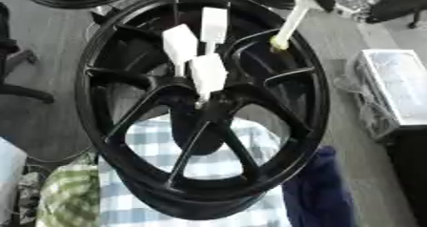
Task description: Pull the pin out of the wheel hub.
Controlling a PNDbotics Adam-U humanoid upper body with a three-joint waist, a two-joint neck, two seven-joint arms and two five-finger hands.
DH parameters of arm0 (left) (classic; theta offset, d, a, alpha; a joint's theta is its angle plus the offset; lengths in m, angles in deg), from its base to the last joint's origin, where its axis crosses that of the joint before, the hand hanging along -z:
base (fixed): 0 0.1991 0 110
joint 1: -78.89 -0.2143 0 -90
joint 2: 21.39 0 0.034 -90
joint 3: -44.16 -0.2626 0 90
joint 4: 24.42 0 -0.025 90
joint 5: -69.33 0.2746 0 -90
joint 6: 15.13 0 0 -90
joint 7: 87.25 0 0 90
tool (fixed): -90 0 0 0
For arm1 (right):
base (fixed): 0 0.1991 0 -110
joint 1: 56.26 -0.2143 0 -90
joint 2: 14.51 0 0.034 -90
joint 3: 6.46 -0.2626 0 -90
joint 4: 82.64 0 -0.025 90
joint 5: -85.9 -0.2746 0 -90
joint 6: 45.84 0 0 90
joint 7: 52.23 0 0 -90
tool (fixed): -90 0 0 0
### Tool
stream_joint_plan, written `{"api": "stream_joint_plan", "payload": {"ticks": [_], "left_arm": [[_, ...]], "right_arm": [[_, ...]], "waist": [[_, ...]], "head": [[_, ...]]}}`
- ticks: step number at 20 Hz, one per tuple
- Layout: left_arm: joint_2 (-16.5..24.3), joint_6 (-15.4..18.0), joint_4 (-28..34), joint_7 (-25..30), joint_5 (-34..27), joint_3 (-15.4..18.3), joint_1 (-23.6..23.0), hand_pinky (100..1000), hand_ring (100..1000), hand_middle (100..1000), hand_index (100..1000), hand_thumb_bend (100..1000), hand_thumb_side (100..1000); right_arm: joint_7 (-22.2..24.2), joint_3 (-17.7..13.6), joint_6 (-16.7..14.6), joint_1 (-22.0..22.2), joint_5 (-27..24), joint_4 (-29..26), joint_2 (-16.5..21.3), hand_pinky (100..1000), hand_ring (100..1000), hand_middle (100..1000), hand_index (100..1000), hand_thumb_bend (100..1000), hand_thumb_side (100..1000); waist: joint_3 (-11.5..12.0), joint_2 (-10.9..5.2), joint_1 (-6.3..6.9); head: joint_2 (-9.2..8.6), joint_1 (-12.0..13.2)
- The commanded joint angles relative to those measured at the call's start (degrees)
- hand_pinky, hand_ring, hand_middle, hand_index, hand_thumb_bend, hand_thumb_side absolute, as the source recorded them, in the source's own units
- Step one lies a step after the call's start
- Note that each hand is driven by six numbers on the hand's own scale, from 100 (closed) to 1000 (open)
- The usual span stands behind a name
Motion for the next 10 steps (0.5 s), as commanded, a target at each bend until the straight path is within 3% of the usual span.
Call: {"api": "stream_joint_plan", "payload": {"ticks": [1,5,7,10], "left_arm": [[0.88,0.14,1.25,-0.71,0.15,1.13,0.24,782,795,644,713,100,823],[0.97,0.32,1.37,-1.79,0.33,2.26,0.21,782,796,644,712,100,823],[1.02,0.44,1.44,-2.31,0.4,2.73,0.32,782,796,643,712,100,822],[0.96,0.56,1.62,-2.69,0.51,2.96,0.85,782,796,643,712,100,821]], "right_arm": [[-3.06,-5.67,-1.35,2.57,-3.26,1.03,4.0,822,503,306,504,100,226],[-6.67,-11.55,-2.25,8.44,-5.93,5.24,4.31,825,515,317,515,100,193],[-8.53,-14.56,-3.01,11.45,-4.81,7.97,2.91,832,527,330,528,100,161],[-11.16,-18.84,-5.32,15.73,-2.39,10.66,-0.09,860,596,421,616,100,137]], "waist": [[-0.88,-0.97,0.68],[-3.08,0.05,1.59],[-3.94,0.62,2.01],[-4.4,1.36,2.46]], "head": [[-0.09,2.23],[-0.09,5.56],[-0.09,7.04],[-0.09,8.0]]}}
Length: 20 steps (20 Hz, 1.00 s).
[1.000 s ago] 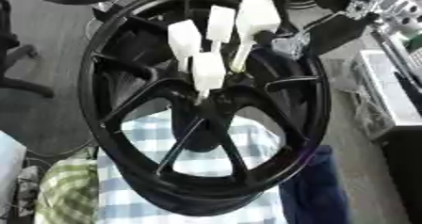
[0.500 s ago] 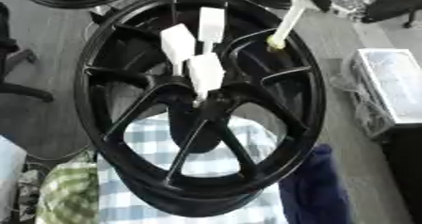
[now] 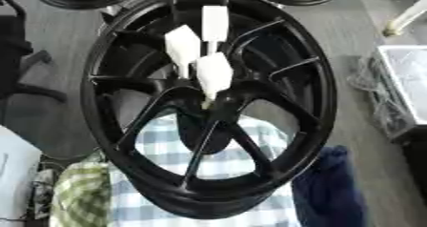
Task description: Pull the pin out of the wheel hub.
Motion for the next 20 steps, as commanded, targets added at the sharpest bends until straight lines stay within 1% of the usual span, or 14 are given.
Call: {"api": "stream_joint_plan", "payload": {"ticks": [1,2,3,4,5,6,7,9,10,12,17,18,19,20], "left_arm": [[0.83,0.17,1.33,-0.47,0.24,0.75,1.04,782,797,643,712,100,821],[0.68,0.15,1.41,-0.37,0.27,0.6,1.3,782,797,643,712,100,821],[0.55,0.12,1.47,-0.22,0.31,0.42,1.58,783,797,643,712,100,821],[0.45,0.09,1.51,-0.07,0.35,0.24,1.78,782,797,643,712,100,821],[0.39,0.05,1.51,0.08,0.36,0.07,1.94,783,797,643,712,100,820],[0.34,0.03,1.5,0.24,0.35,-0.08,2.05,783,797,643,712,100,820],[0.27,0.01,1.49,0.37,0.33,-0.2,2.12,783,797,643,712,100,821],[0.05,-0.06,1.41,0.69,0.23,-0.55,2.15,783,798,643,713,100,822],[-0.2,-0.13,1.32,1.11,0.13,-1.06,2.14,783,798,643,713,100,822],[-0.45,-0.17,1.21,1.71,-0.02,-1.58,2.22,783,798,642,713,100,822],[-0.53,-0.13,1.07,2.2,-0.15,-1.85,2.3,783,798,641,712,100,823],[-0.53,-0.12,1.06,2.23,-0.16,-1.85,2.32,783,798,640,712,100,823],[-0.53,-0.12,1.05,2.25,-0.18,-1.87,2.33,783,798,640,712,100,823],[-0.53,-0.11,1.04,2.29,-0.19,-1.9,2.35,783,798,640,712,100,824]], "right_arm": [[-2.92,-5.34,-2.33,2.5,2.34,1.66,-1.72,869,658,496,690,100,166],[-3.88,-6.9,-3.28,4.06,3.3,1.43,-3.21,870,670,510,703,100,175],[-4.53,-8.03,-4.25,5.65,4.27,1.01,-4.72,892,779,683,857,188,199],[-4.62,-8.74,-5.25,7.27,5.27,0.46,-6.17,896,789,700,870,209,203],[-4.44,-9.4,-6.26,8.93,6.29,0.1,-7.53,917,829,785,929,374,116],[-4.14,-9.97,-7.26,10.55,7.28,0.22,-8.71,921,835,803,936,403,100],[-4.11,-10.62,-8.12,12.14,8.26,0.51,-9.67,928,843,831,942,421,181],[-5.68,-12.39,-9.78,18.01,11.45,0.49,-11.78,935,850,839,948,436,308],[-7.71,-13.71,-11.57,25.14,14.79,-2.66,-13.83,936,851,839,949,436,309],[-10.67,-14.52,-12.13,31.85,18.88,-7.28,-16.88,939,849,839,950,431,277],[-12.85,-14.28,-10.29,33.51,19.61,-11.53,-19.33,940,835,827,947,387,100],[-13.48,-14.31,-10.0,33.3,18.73,-12.22,-19.56,940,831,823,946,398,100],[-14.41,-14.3,-9.81,33.06,17.42,-12.92,-19.75,943,819,803,942,405,175],[-16.16,-14.21,-9.83,32.72,14.92,-13.76,-19.95,941,812,794,936,331,244]], "waist": [[-0.05,-0.35,0.2],[0.14,-0.19,0.27],[0.37,-0.04,0.37],[0.6,0.03,0.43],[0.79,0.05,0.5],[0.97,0.03,0.54],[1.16,0.0,0.56],[1.91,-0.34,0.55],[2.86,-0.8,0.53],[3.8,-1.15,0.5],[4.1,-1.11,0.48],[4.1,-1.08,0.48],[4.11,-1.07,0.48],[4.13,-1.04,0.47]], "head": [[-0.16,0.9],[-0.25,0.71],[-0.38,0.42],[-0.47,0.16],[-0.5,-0.1],[-0.49,-0.35],[-0.48,-0.59],[-0.32,-1.35],[-0.2,-2.24],[-0.12,-3.11],[-0.09,-3.4],[-0.09,-3.39],[-0.09,-3.39],[-0.09,-3.38]]}}
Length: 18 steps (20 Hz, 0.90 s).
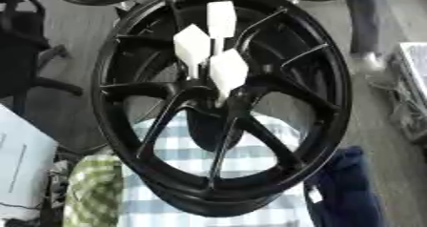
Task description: Pull the pin out of the wheel hub.
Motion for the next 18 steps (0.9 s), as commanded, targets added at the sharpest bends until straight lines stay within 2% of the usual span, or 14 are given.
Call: {"api": "stream_joint_plan", "payload": {"ticks": [1,4,7,16,18], "left_arm": [[0.95,0.08,0.74,0.32,-0.29,0.06,0.7,783,799,639,712,100,824],[0.77,0.05,0.76,0.48,-0.37,-0.11,0.8,783,799,639,712,100,825],[0.67,-0.01,0.8,0.68,-0.42,-0.31,0.93,783,799,638,712,100,825],[0.23,-0.28,1.08,1.56,-0.55,-1.22,1.54,783,800,636,713,100,825],[0.13,-0.36,1.12,1.85,-0.62,-1.53,1.79,783,800,635,713,100,826]], "right_arm": [[-4.68,-0.59,0.02,-0.78,-5.98,-3.76,0.6,931,786,763,911,115,382],[-9.78,0.6,-1.31,-1.94,-12.49,-6.2,1.21,929,767,742,890,100,419],[-11.77,1.85,-4.01,-3.55,-16.74,-6.65,2.33,926,754,723,874,100,419],[-11.85,4.23,-10.45,-8.35,-24.49,-6.71,4.66,937,739,713,865,100,373],[-11.11,4.8,-11.05,-9.26,-25.92,-6.71,4.75,942,745,720,869,100,370]], "waist": [[0.07,-0.65,-0.06],[0.28,-0.56,-0.09],[0.46,-0.53,-0.17],[0.65,-0.77,-0.5],[0.72,-0.7,-0.49]], "head": [[-0.09,-0.14],[-0.09,-0.28],[-0.09,-0.67],[-0.09,-1.14],[-0.09,-1.18]]}}
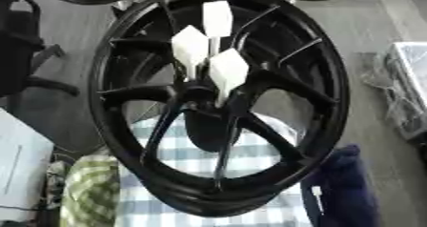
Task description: Pull the pin out of the wheel hub.
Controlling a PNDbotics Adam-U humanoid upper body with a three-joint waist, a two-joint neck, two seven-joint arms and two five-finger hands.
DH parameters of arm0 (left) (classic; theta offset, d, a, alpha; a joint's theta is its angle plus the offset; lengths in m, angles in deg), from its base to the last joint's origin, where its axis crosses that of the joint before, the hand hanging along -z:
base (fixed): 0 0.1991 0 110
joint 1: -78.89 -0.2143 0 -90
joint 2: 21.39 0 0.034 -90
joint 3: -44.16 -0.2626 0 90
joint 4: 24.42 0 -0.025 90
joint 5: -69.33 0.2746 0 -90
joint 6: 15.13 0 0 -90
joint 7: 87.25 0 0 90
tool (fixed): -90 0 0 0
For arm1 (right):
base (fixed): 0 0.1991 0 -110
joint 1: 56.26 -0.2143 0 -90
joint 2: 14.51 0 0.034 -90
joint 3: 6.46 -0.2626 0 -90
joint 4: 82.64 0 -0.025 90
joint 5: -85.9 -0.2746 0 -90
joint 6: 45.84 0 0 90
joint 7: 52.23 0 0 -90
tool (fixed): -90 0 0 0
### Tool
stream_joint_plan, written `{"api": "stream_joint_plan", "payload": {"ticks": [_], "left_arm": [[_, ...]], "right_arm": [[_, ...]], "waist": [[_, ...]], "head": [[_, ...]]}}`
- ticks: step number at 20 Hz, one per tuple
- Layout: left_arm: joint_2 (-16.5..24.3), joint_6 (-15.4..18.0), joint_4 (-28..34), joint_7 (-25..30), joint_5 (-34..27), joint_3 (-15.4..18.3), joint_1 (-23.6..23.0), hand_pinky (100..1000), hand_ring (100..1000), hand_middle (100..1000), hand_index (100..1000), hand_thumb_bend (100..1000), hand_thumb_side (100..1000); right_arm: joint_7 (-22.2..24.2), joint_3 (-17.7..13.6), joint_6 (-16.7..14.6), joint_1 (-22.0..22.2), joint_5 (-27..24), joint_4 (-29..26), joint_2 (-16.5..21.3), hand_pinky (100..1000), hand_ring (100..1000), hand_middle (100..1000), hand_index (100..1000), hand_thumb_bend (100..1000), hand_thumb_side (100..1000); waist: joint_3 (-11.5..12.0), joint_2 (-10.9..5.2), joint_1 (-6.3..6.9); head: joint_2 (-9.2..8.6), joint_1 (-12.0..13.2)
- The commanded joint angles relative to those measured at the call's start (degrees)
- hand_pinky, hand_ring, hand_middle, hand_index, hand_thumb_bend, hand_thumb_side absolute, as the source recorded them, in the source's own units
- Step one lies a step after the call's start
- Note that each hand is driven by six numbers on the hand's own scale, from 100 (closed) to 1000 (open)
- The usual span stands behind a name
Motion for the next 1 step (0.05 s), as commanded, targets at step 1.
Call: {"api": "stream_joint_plan", "payload": {"ticks": [1], "left_arm": [[0.63,-0.03,1.1,0.65,-0.29,-0.44,1.0,783,800,635,713,100,827]], "right_arm": [[1.17,0.47,-1.14,-1.11,-2.35,-1.32,2.19,944,746,722,870,100,369]], "waist": [[0.08,-0.73,0.02]], "head": [[-0.09,-0.2]]}}
